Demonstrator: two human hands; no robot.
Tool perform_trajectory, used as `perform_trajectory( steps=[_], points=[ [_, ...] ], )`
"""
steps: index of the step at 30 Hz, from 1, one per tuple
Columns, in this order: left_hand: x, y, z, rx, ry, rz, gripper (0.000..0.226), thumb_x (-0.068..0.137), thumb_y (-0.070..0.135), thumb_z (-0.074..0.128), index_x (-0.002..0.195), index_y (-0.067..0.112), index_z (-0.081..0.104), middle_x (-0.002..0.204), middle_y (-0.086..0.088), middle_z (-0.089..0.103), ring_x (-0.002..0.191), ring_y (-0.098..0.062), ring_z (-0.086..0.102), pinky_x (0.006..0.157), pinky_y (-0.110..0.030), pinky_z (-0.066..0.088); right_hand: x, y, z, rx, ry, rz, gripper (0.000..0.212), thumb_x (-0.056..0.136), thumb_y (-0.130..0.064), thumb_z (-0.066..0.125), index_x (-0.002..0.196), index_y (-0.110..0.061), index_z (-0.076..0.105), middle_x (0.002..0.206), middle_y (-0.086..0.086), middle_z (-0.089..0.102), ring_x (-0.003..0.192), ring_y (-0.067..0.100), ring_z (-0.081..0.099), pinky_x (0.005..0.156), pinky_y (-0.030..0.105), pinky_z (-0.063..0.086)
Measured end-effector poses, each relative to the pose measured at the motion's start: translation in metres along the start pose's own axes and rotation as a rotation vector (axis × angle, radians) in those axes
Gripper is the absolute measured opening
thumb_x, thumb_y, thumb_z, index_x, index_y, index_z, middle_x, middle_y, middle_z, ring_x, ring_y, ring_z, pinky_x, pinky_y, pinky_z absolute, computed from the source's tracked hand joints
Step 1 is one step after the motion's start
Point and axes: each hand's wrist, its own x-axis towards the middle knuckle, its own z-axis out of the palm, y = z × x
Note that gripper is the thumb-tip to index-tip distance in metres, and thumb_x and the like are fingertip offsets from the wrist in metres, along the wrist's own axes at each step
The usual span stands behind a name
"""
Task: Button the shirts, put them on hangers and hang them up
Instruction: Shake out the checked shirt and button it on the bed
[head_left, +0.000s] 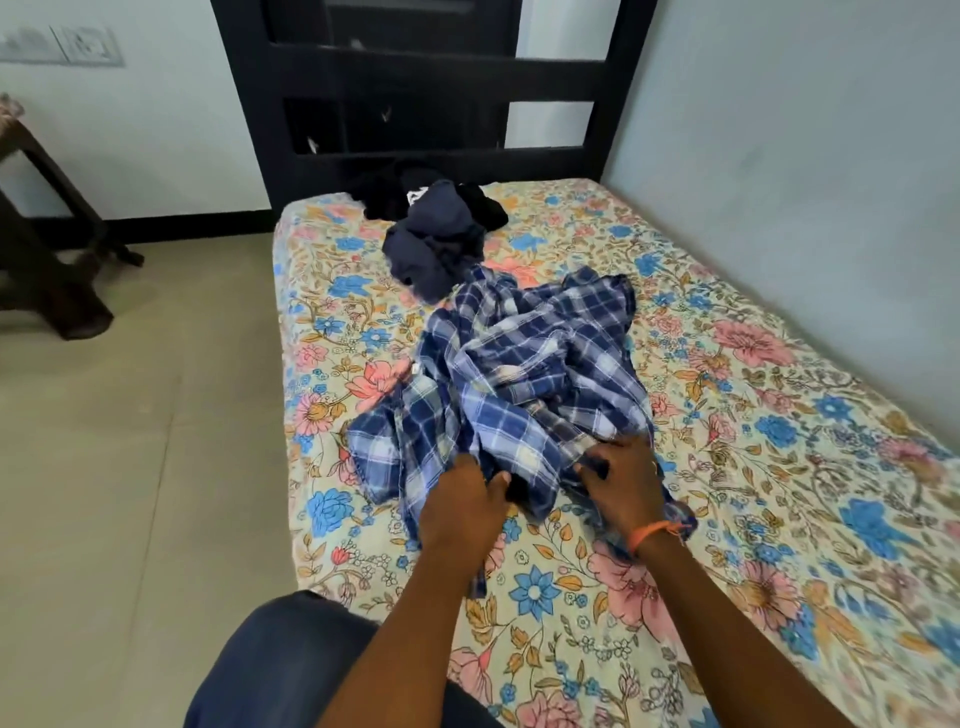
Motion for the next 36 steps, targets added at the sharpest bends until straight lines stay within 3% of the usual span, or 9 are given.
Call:
perform_trajectory(
  steps=[4,9,12,15,20,24,31,34,36],
  points=[
    [0.005,-0.002,0.002,-0.017,-0.022,-0.029,0.024,0.098,0.033,0.053,0.107,0.011,0.052,0.097,-0.009,0.063,0.089,-0.028,0.064,0.079,-0.045,0.055,0.034,0.019,-0.026,-0.104,0.063,0.103,0.011,0.083,0.004,0.067,0.088,-0.003,0.075,0.112,0.013,0.057,0.093,0.023,0.051,0.077,0.02,0.043],
    [0.004,0.0,-0.001,-0.176,0.085,-0.045,0.016,0.092,0.012,0.057,0.076,0.017,0.054,0.076,-0.001,0.059,0.07,-0.021,0.058,0.06,-0.031,0.047,0.037,-0.008,-0.045,-0.091,0.235,0.078,0.011,0.085,-0.007,0.069,0.095,-0.008,0.073,0.108,0.015,0.064,0.092,0.03,0.062,0.077,0.038,0.055],
    [0.007,0.005,-0.01,-0.326,0.164,-0.119,0.032,0.092,0.003,0.052,0.065,0.018,0.046,0.064,0.002,0.05,0.059,-0.018,0.049,0.048,-0.024,0.031,0.012,-0.077,-0.029,0.266,-0.147,-0.123,0.04,0.085,-0.038,0.074,0.117,-0.017,0.062,0.109,-0.008,0.055,0.098,0.008,0.054,0.085,0.027,0.046],
    [0.009,0.001,-0.016,-0.401,0.248,-0.18,0.018,0.096,0.001,0.047,0.081,0.01,0.053,0.073,-0.001,0.055,0.062,-0.015,0.051,0.049,-0.022,0.03,0.0,-0.107,0.003,0.21,-0.331,-0.214,0.02,0.092,-0.031,0.067,0.076,-0.022,0.059,0.076,-0.012,0.054,0.066,0.003,0.048,0.066,0.027,0.04],
    [0.007,0.0,-0.022,-0.422,0.305,-0.196,0.006,0.099,0.011,0.047,0.098,0.008,0.053,0.08,0.0,0.054,0.065,-0.007,0.047,0.052,-0.022,0.029,0.037,-0.065,-0.044,0.168,-0.15,0.07,0.042,0.099,-0.024,0.055,0.059,-0.018,0.047,0.054,-0.004,0.043,0.036,-0.001,0.034,0.039,0.01,0.029],
    [0.011,-0.002,-0.012,-0.309,0.23,-0.133,0.017,0.098,0.021,0.05,0.103,0.006,0.057,0.089,-0.007,0.061,0.069,-0.011,0.054,0.052,-0.024,0.034,0.078,0.004,-0.145,0.065,0.128,0.364,0.034,0.099,-0.023,0.052,0.065,-0.021,0.048,0.065,0.003,0.046,0.057,0.013,0.04,0.055,0.025,0.033],
    [-0.001,-0.005,-0.003,0.066,0.044,0.042,0.013,0.099,0.026,0.049,0.093,0.014,0.045,0.085,-0.004,0.056,0.083,-0.026,0.06,0.066,-0.033,0.042,0.001,0.089,-0.155,0.699,-0.379,0.721,0.016,0.089,-0.015,0.066,0.095,0.0,0.065,0.066,0.014,0.053,0.042,0.019,0.041,0.038,0.025,0.042],
    [-0.003,-0.004,0.0,0.037,0.031,0.062,0.014,0.098,0.024,0.05,0.099,0.01,0.054,0.091,-0.008,0.063,0.082,-0.027,0.062,0.07,-0.038,0.051,-0.021,0.113,-0.133,0.237,-0.299,0.669,0.025,0.092,-0.017,0.056,0.069,-0.007,0.058,0.066,0.012,0.055,0.061,0.022,0.053,0.059,0.033,0.052],
    [-0.007,-0.002,0.002,0.063,0.012,0.074,0.015,0.098,0.026,0.049,0.101,0.012,0.054,0.093,-0.007,0.063,0.085,-0.027,0.062,0.076,-0.042,0.053,-0.029,0.112,-0.118,-0.059,-0.012,0.569,0.01,0.084,-0.009,0.059,0.082,-0.002,0.065,0.09,0.021,0.065,0.084,0.031,0.06,0.075,0.035,0.048]
  ],
)
